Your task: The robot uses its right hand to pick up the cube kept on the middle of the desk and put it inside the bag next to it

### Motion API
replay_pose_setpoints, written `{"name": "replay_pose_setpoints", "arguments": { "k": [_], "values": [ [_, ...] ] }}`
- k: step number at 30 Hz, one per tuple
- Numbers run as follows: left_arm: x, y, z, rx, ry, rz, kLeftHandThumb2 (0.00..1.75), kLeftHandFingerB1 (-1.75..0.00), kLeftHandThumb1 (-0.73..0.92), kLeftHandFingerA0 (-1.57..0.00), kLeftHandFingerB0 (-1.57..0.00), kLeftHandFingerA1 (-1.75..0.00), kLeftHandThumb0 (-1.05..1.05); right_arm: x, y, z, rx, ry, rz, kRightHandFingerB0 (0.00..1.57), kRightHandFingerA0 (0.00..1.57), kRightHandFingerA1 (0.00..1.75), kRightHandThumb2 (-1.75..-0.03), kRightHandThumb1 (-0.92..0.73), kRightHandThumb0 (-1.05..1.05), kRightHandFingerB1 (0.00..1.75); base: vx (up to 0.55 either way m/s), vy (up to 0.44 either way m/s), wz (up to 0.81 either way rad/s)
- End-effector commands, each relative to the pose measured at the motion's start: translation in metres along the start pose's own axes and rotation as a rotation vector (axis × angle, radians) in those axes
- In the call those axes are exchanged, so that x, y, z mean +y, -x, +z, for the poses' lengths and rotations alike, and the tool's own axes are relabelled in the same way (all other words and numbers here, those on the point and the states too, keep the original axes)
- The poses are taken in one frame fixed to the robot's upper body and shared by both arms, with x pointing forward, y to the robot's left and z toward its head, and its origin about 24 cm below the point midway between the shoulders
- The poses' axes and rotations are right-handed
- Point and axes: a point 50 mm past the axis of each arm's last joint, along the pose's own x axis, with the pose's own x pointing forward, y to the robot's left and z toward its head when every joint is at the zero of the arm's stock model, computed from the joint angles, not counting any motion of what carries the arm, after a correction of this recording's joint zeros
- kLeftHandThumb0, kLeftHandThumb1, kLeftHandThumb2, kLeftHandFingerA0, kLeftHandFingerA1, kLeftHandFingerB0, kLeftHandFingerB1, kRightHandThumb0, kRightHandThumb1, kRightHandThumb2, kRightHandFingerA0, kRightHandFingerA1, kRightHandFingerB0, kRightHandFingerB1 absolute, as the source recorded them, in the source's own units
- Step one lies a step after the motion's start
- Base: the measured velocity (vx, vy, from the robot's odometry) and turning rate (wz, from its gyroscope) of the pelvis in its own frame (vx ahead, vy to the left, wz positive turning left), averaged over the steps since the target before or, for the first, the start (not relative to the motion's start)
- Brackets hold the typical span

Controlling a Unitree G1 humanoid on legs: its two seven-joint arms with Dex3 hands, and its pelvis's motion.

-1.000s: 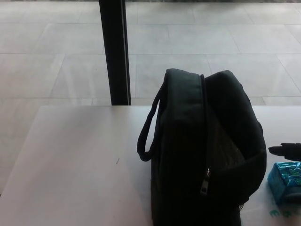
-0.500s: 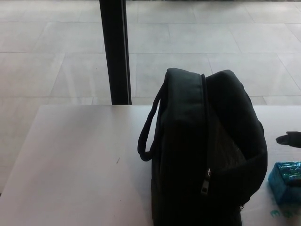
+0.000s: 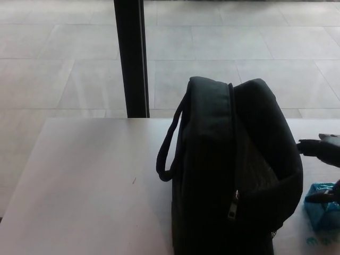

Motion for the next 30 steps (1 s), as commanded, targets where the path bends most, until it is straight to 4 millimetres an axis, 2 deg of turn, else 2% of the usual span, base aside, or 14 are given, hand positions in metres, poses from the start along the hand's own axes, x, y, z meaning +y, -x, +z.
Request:
{"name": "replay_pose_setpoints", "arguments": {
  "k": [1, 2, 3, 19, 20, 21, 22, 23, 24, 25, 27, 28, 29, 30],
  "values": [
    [0.001, 0.0, 0.007, -0.014, -0.008, -0.026, 0.6, -0.4, 0.66, -0.26, -0.27, -0.5, -0.6, 0.003, 0.001, -0.008, 0.067, 0.015, 0.144, 0.08, 0.0, 0.05, -0.89, -0.48, -0.85, 0.09, 0.0, 0.0, 0.0],
    [0.001, 0.001, 0.007, -0.011, -0.021, -0.024, 0.6, -0.4, 0.67, -0.27, -0.27, -0.49, -0.62, 0.005, 0.001, -0.01, 0.083, 0.01, 0.17, 0.04, 0.0, 0.0, -0.77, -0.38, -0.86, 0.15, 0.0, 0.0, 0.0],
    [0.001, 0.0, 0.007, -0.009, -0.026, -0.023, 0.6, -0.4, 0.67, -0.27, -0.28, -0.5, -0.62, 0.006, 0.002, -0.011, 0.092, 0.007, 0.185, 0.0, 0.0, 0.09, -0.89, -0.46, -0.83, 0.11, 0.0, 0.0, 0.0],
    [-0.001, 0.0, 0.007, -0.003, -0.019, -0.03, 0.6, -0.41, 0.66, -0.27, -0.28, -0.5, -0.62, 0.025, -0.007, -0.017, 0.16, 0.001, 0.279, 0.0, 0.0, 0.09, -0.88, -0.45, -0.8, 0.13, 0.0, 0.0, 0.0],
    [-0.001, 0.0, 0.005, -0.001, -0.026, -0.026, 0.59, -0.4, 0.66, -0.28, -0.28, -0.49, -0.63, 0.026, -0.007, -0.016, 0.157, -0.009, 0.294, 0.01, 0.0, 0.0, -0.79, -0.37, -0.85, 0.14, 0.0, 0.0, 0.0],
    [0.0, 0.0, 0.005, -0.002, -0.027, -0.027, 0.59, -0.4, 0.67, -0.28, -0.28, -0.49, -0.62, 0.027, -0.007, -0.016, 0.158, -0.003, 0.305, 0.0, 0.0, 0.0, -0.79, -0.37, -0.86, 0.14, 0.0, 0.0, 0.0],
    [0.0, 0.001, 0.005, -0.005, -0.016, -0.031, 0.6, -0.4, 0.67, -0.25, -0.26, -0.5, -0.6, 0.03, -0.007, -0.017, 0.166, 0.003, 0.319, 0.0, 0.0, 0.0, -0.56, -0.45, -0.86, 0.2, 0.0, 0.0, 0.0],
    [0.0, 0.001, 0.005, -0.01, 0.001, -0.037, 0.6, -0.4, 0.67, -0.25, -0.26, -0.5, -0.6, 0.032, -0.008, -0.017, 0.177, 0.01, 0.333, 0.0, 0.0, 0.0, -0.56, -0.45, -0.86, 0.2, 0.0, 0.0, 0.0],
    [0.0, 0.002, 0.006, -0.012, -0.019, -0.038, 0.6, -0.4, 0.68, -0.25, -0.25, -0.5, -0.61, 0.035, -0.008, -0.018, 0.178, 0.011, 0.334, 0.0, 0.0, 0.14, -0.86, -0.44, -0.73, 0.14, 0.0, 0.0, 0.0],
    [0.0, 0.002, 0.007, -0.015, -0.019, -0.038, 0.6, -0.4, 0.68, -0.25, -0.25, -0.5, -0.61, 0.034, -0.008, -0.018, 0.178, 0.011, 0.332, 0.0, 0.0, 0.14, -0.86, -0.44, -0.73, 0.14, 0.0, 0.0, 0.0],
    [0.0, 0.001, 0.008, -0.018, -0.011, -0.033, 0.6, -0.39, 0.67, -0.25, -0.26, -0.5, -0.6, 0.04, -0.008, -0.02, 0.182, -0.013, 0.336, 0.0, 0.0, 0.17, -0.83, -0.44, -0.66, 0.14, 0.0, 0.0, 0.0],
    [-0.001, 0.0, 0.009, -0.017, -0.026, -0.033, 0.6, -0.39, 0.69, -0.27, -0.27, -0.49, -0.63, 0.041, -0.008, -0.019, 0.18, -0.001, 0.34, 0.0, 0.0, 0.02, -0.52, -0.36, -0.58, 0.06, 0.0, 0.0, 0.0],
    [-0.001, 0.0, 0.009, -0.015, -0.05, -0.033, 0.6, -0.39, 0.69, -0.27, -0.27, -0.49, -0.63, 0.043, -0.007, -0.017, 0.176, 0.015, 0.348, 0.0, 0.0, 0.02, -0.52, -0.36, -0.58, 0.06, 0.0, 0.0, 0.0],
    [-0.001, 0.0, 0.009, -0.015, -0.038, -0.033, 0.6, -0.4, 0.68, -0.26, -0.26, -0.49, -0.61, 0.045, -0.007, -0.018, 0.178, 0.023, 0.351, 0.0, 0.0, 0.08, -0.63, -0.29, -0.61, 0.01, 0.0, 0.0, 0.0]
  ]
}}
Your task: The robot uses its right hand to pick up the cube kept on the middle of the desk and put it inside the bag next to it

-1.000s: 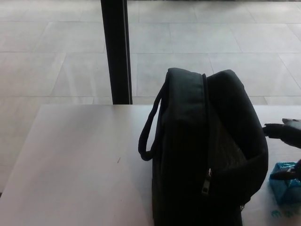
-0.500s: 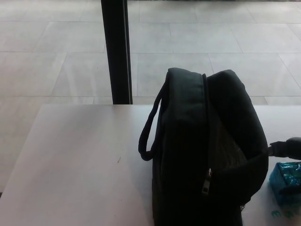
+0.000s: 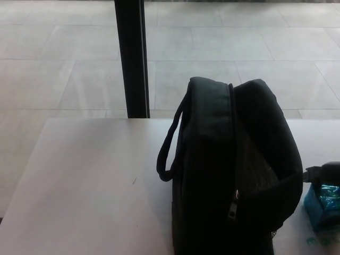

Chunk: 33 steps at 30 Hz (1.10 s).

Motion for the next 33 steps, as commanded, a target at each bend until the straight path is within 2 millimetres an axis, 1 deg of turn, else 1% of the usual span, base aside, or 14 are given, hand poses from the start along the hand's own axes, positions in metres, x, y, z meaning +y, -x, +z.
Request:
{"name": "replay_pose_setpoints", "arguments": {
  "k": [1, 8, 9, 11, 12, 15, 17, 20, 22, 23, 24, 25, 27, 33],
  "values": [
    [0.0, 0.0, 0.007, -0.022, -0.007, -0.03, 0.6, -0.4, 0.68, -0.26, -0.26, -0.49, -0.61, 0.022, -0.007, -0.005, 0.046, 0.031, 0.083, 0.0, 0.0, 0.08, -0.63, -0.29, -0.61, 0.01, 0.0, 0.0, 0.0],
    [0.002, 0.002, 0.009, -0.028, -0.004, -0.032, 0.6, -0.4, 0.69, -0.24, -0.26, -0.49, -0.59, 0.044, -0.01, -0.01, 0.147, 0.164, 0.134, 0.0, 0.0, 0.16, -0.63, -0.37, -0.08, 0.08, 0.0, 0.0, 0.0],
    [0.002, 0.002, 0.009, -0.029, -0.026, -0.027, 0.61, -0.4, 0.7, -0.25, -0.25, -0.49, -0.59, 0.05, -0.009, -0.015, 0.174, 0.184, 0.103, 0.0, 0.06, 0.72, -0.69, -0.41, 0.01, 0.15, 0.0, 0.0, 0.0],
    [0.003, 0.002, 0.009, -0.032, -0.022, -0.026, 0.6, -0.4, 0.7, -0.26, -0.25, -0.49, -0.59, 0.053, -0.009, -0.017, 0.193, 0.214, 0.076, 0.0, 0.18, 0.78, -0.59, -0.65, -0.09, 0.2, 0.0, 0.0, 0.0],
    [0.003, 0.002, 0.009, -0.033, -0.02, -0.026, 0.6, -0.4, 0.7, -0.26, -0.25, -0.5, -0.59, 0.059, -0.009, -0.021, 0.218, 0.264, 0.032, 0.0, 0.27, 1.03, -0.59, -0.68, -0.14, 0.21, 0.0, 0.0, 0.0],
    [0.003, 0.002, 0.009, -0.031, -0.021, -0.024, 0.6, -0.4, 0.7, -0.27, -0.25, -0.5, -0.59, 0.062, -0.01, -0.023, 0.229, 0.299, 0.022, 0.0, 0.5, 1.11, -0.78, -0.58, -0.27, 0.1, 0.0, 0.0, 0.0],
    [0.003, 0.002, 0.009, -0.03, -0.025, -0.022, 0.6, -0.4, 0.69, -0.27, -0.26, -0.49, -0.59, 0.067, -0.009, -0.025, 0.216, 0.35, -0.025, 0.0, 0.54, 1.54, -0.64, -0.73, -0.25, 0.35, 0.0, 0.0, 0.0],
    [0.003, 0.002, 0.009, -0.026, -0.035, -0.016, 0.6, -0.4, 0.69, -0.27, -0.26, -0.48, -0.59, 0.073, -0.007, -0.026, 0.186, 0.398, -0.056, 0.18, 0.53, 1.54, -0.61, -0.76, -0.26, 0.35, 0.0, 0.0, 0.0],
    [0.003, 0.002, 0.009, -0.031, -0.01, -0.02, 0.6, -0.4, 0.68, -0.27, -0.26, -0.49, -0.58, 0.079, -0.009, -0.028, 0.194, 0.463, -0.052, 0.51, 0.57, 0.93, -0.64, -0.8, -0.31, 0.43, 0.0, 0.0, 0.0],
    [0.003, 0.002, 0.009, -0.031, -0.012, -0.019, 0.6, -0.4, 0.69, -0.28, -0.27, -0.49, -0.58, 0.08, -0.01, -0.029, 0.21, 0.475, -0.056, 0.6, 0.63, 1.03, -0.63, -0.8, -0.32, 0.52, 0.0, 0.0, 0.0],
    [0.003, 0.002, 0.009, -0.031, -0.017, -0.019, 0.6, -0.4, 0.69, -0.28, -0.27, -0.49, -0.58, 0.082, -0.01, -0.03, 0.208, 0.514, -0.079, 0.65, 0.66, 1.55, -0.64, -0.73, -0.33, 0.59, 0.0, 0.0, 0.0],
    [0.003, 0.002, 0.009, -0.031, -0.018, -0.021, 0.6, -0.4, 0.69, -0.28, -0.27, -0.49, -0.58, 0.084, -0.01, -0.03, 0.189, 0.573, -0.099, 0.65, 0.66, 1.55, -0.64, -0.73, -0.33, 0.59, 0.0, 0.0, 0.0],
    [0.004, 0.003, 0.01, -0.031, -0.022, -0.016, 0.6, -0.41, 0.69, -0.29, -0.27, -0.5, -0.57, 0.087, -0.009, -0.031, 0.1, 0.578, -0.182, 0.7, 0.73, 1.66, -0.62, -0.73, -0.28, 1.11, 0.0, 0.0, 0.0],
    [0.004, 0.003, 0.01, -0.033, -0.018, -0.014, 0.6, -0.41, 0.69, -0.28, -0.27, -0.49, -0.58, 0.084, -0.005, -0.029, -0.078, 0.475, -0.375, 0.67, 0.77, 1.68, -0.67, -0.78, -0.31, 1.35, 0.0, 0.0, 0.0]
  ]
}}
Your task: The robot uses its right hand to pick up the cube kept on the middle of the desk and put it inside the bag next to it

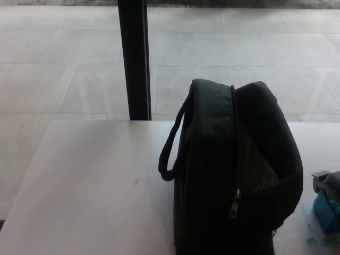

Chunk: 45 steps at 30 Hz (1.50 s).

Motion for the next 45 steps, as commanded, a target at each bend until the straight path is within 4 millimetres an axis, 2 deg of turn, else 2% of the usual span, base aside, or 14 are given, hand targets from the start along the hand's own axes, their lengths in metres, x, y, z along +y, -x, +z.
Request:
{"name": "replay_pose_setpoints", "arguments": {
  "k": [1, 3, 4, 8, 9, 11, 14, 15, 17, 19, 20, 30, 36, 45],
  "values": [
    [0.004, 0.003, 0.008, -0.029, -0.024, -0.003, 0.6, -0.4, 0.69, -0.28, -0.27, -0.49, -0.58, 0.057, 0.012, 0.002, -0.16, 0.017, -0.093, 0.69, 0.75, 1.68, -0.65, -0.78, -0.36, 1.36, 0.0, 0.0, 0.0],
    [0.004, 0.004, 0.008, -0.027, -0.024, -0.002, 0.6, -0.4, 0.69, -0.28, -0.26, -0.48, -0.57, 0.054, 0.012, 0.003, -0.172, -0.004, -0.1, 0.67, 0.76, 1.71, -0.64, -0.78, -0.36, 1.41, 0.0, 0.0, 0.0],
    [0.005, 0.004, 0.006, -0.02, -0.014, 0.002, 0.6, -0.4, 0.69, -0.28, -0.27, -0.49, -0.56, 0.05, 0.012, 0.006, -0.183, -0.036, -0.102, 0.75, 0.78, 1.5, -0.71, -0.74, -0.33, 0.72, 0.0, 0.0, 0.0],
    [0.005, 0.004, 0.006, -0.019, -0.003, 0.002, 0.6, -0.41, 0.68, -0.28, -0.27, -0.49, -0.56, 0.045, 0.012, 0.007, -0.195, -0.095, -0.154, 0.82, 0.82, 1.54, -0.72, -0.7, -0.29, 0.83, 0.0, 0.0, 0.0],
    [0.004, 0.004, 0.005, -0.022, 0.0, -0.001, 0.6, -0.41, 0.68, -0.27, -0.27, -0.49, -0.56, 0.037, 0.013, 0.005, -0.186, -0.158, -0.176, 0.67, 0.77, 1.67, -0.74, -0.72, -0.25, 1.41, 0.0, 0.0, 0.0],
    [0.004, 0.004, 0.006, -0.023, 0.004, -0.004, 0.6, -0.41, 0.68, -0.26, -0.26, -0.5, -0.55, 0.029, 0.014, 0.001, -0.189, -0.232, -0.231, 0.68, 0.79, 1.75, -0.87, -0.66, -0.2, 1.56, 0.0, 0.0, 0.0],
    [0.005, 0.004, 0.004, -0.021, 0.014, 0.004, 0.6, -0.41, 0.68, -0.27, -0.27, -0.5, -0.55, 0.015, 0.015, -0.007, -0.187, -0.331, -0.312, 0.66, 0.8, 1.73, -0.9, -0.65, -0.19, 1.57, 0.0, 0.0, 0.0],
    [0.005, 0.004, 0.004, -0.021, 0.008, 0.003, 0.6, -0.41, 0.68, -0.27, -0.26, -0.5, -0.56, 0.009, 0.016, -0.011, -0.173, -0.338, -0.324, 0.77, 0.86, 1.6, -0.87, -0.68, -0.22, 1.01, 0.0, 0.0, 0.0],
    [0.005, 0.005, 0.004, -0.021, 0.0, 0.006, 0.6, -0.41, 0.69, -0.28, -0.27, -0.5, -0.56, -0.001, 0.017, -0.018, -0.163, -0.394, -0.379, 0.69, 0.81, 1.7, -0.95, -0.63, -0.16, 1.37, 0.0, 0.0, 0.0],
    [0.005, 0.005, 0.003, -0.016, -0.006, 0.008, 0.6, -0.41, 0.69, -0.28, -0.27, -0.5, -0.57, -0.015, 0.019, -0.028, -0.136, -0.441, -0.412, 0.66, 0.88, 1.75, -0.94, -0.64, -0.1, 1.47, 0.0, 0.0, 0.0],
    [0.005, 0.005, 0.002, -0.009, -0.007, 0.009, 0.6, -0.4, 0.7, -0.28, -0.26, -0.49, -0.57, -0.026, 0.021, -0.035, -0.116, -0.477, -0.426, 0.67, 0.78, 1.75, -1.02, -0.64, -0.16, 1.55, 0.0, 0.0, 0.0],
    [0.006, 0.007, -0.002, -0.005, 0.019, 0.022, 0.6, -0.41, 0.68, -0.27, -0.28, -0.49, -0.56, -0.079, 0.033, -0.064, -0.134, -0.6, -0.657, 0.77, 0.87, 1.71, -1.05, -0.56, -0.04, 1.42, 0.0, 0.0, 0.0],
    [0.007, 0.007, -0.001, -0.002, 0.027, 0.02, 0.6, -0.41, 0.68, -0.27, -0.29, -0.5, -0.53, -0.103, 0.036, -0.071, -0.134, -0.622, -0.704, 0.69, 0.83, 1.75, -1.08, -0.61, -0.12, 1.54, 0.0, 0.0, 0.0],
    [0.008, 0.007, 0.001, -0.009, 0.006, 0.022, 0.6, -0.39, 0.69, -0.26, -0.24, -0.47, -0.55, -0.167, 0.062, -0.038, -0.332, -0.644, -0.831, 0.74, 0.87, 1.73, -1.18, -0.5, -0.2, 1.54, 0.0, 0.0, 0.0]
  ]
}}
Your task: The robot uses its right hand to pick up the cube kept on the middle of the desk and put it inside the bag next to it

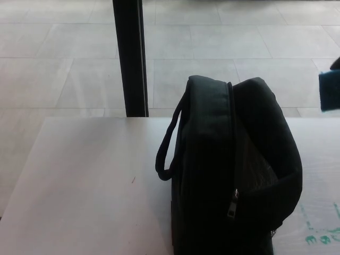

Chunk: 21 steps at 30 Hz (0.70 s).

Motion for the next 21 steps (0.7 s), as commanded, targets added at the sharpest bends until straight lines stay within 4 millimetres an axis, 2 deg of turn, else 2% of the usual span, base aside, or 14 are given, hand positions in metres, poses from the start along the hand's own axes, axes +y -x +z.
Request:
{"name": "replay_pose_setpoints", "arguments": {
  "k": [1, 2, 3, 6, 7, 8, 9, 13, 14, 18, 21],
  "values": [
    [0.003, 0.002, 0.003, 0.001, -0.015, 0.001, 0.6, -0.39, 0.69, -0.26, -0.24, -0.47, -0.55, -0.011, -0.008, 0.034, -0.102, -0.083, 0.005, 0.74, 0.87, 1.73, -1.18, -0.5, -0.2, 1.54, 0.0, 0.0, 0.0],
    [0.003, 0.002, 0.003, 0.001, -0.015, 0.001, 0.6, -0.39, 0.69, -0.26, -0.24, -0.47, -0.55, -0.011, -0.008, 0.034, -0.101, -0.084, 0.006, 0.74, 0.87, 1.73, -1.18, -0.5, -0.2, 1.54, 0.0, 0.0, 0.0],
    [0.003, 0.002, 0.003, 0.005, -0.027, 0.011, 0.61, -0.39, 0.7, -0.28, -0.26, -0.47, -0.56, -0.01, -0.007, 0.048, -0.142, -0.069, 0.04, 0.78, 0.9, 1.73, -1.19, -0.48, -0.2, 1.5, 0.0, 0.0, 0.0],
    [0.003, 0.001, 0.001, 0.013, -0.012, 0.025, 0.6, -0.4, 0.68, -0.3, -0.29, -0.48, -0.55, -0.004, -0.001, 0.065, -0.21, -0.054, 0.078, 0.78, 0.88, 1.72, -1.19, -0.47, -0.19, 1.51, 0.0, 0.0, 0.0],
    [0.003, 0.001, 0.001, 0.014, -0.012, 0.029, 0.88, -0.5, 0.5, -0.28, -0.21, -0.57, -0.63, -0.001, 0.002, 0.072, -0.251, -0.048, 0.09, 0.78, 0.88, 1.72, -1.19, -0.48, -0.18, 1.51, 0.0, 0.0, 0.0],
    [0.002, 0.002, 0.0, 0.018, -0.017, 0.028, 0.6, -0.4, 0.67, -0.29, -0.28, -0.47, -0.56, 0.003, 0.006, 0.079, -0.295, -0.048, 0.11, 0.72, 0.94, 1.75, -1.14, -0.57, -0.09, 1.5, 0.0, 0.0, 0.0],
    [0.002, 0.002, 0.0, 0.02, -0.018, 0.027, 0.6, -0.41, 0.67, -0.28, -0.28, -0.47, -0.56, 0.005, 0.008, 0.084, -0.314, -0.051, 0.125, 0.73, 0.85, 1.75, -1.05, -0.56, -0.19, 1.57, 0.0, 0.0, 0.0],
    [0.002, 0.002, -0.001, 0.023, -0.031, 0.022, 0.6, -0.4, 0.69, -0.27, -0.27, -0.47, -0.55, 0.007, 0.015, 0.099, -0.36, -0.011, 0.176, 0.71, 0.84, 1.75, -0.96, -0.59, -0.19, 1.57, 0.0, 0.0, 0.0],
    [0.002, 0.003, -0.001, 0.024, -0.028, 0.022, 0.6, -0.4, 0.69, -0.26, -0.27, -0.47, -0.54, 0.008, 0.016, 0.101, -0.376, -0.013, 0.177, 0.72, 0.85, 1.75, -0.99, -0.56, -0.18, 1.56, 0.0, 0.0, 0.0],
    [0.002, 0.004, -0.002, 0.026, -0.048, 0.022, 0.6, -0.39, 0.69, -0.27, -0.25, -0.47, -0.56, 0.016, 0.023, 0.105, -0.427, 0.017, 0.204, 0.7, 0.89, 1.75, -0.99, -0.59, -0.22, 1.59, 0.0, 0.0, 0.0],
    [0.003, 0.003, -0.003, 0.032, -0.064, 0.024, 0.6, -0.39, 0.69, -0.28, -0.26, -0.48, -0.58, 0.024, 0.029, 0.105, -0.426, 0.04, 0.247, 0.74, 0.89, 1.75, -0.94, -0.56, -0.2, 1.57, 0.0, 0.0, 0.0]
  ]
}}
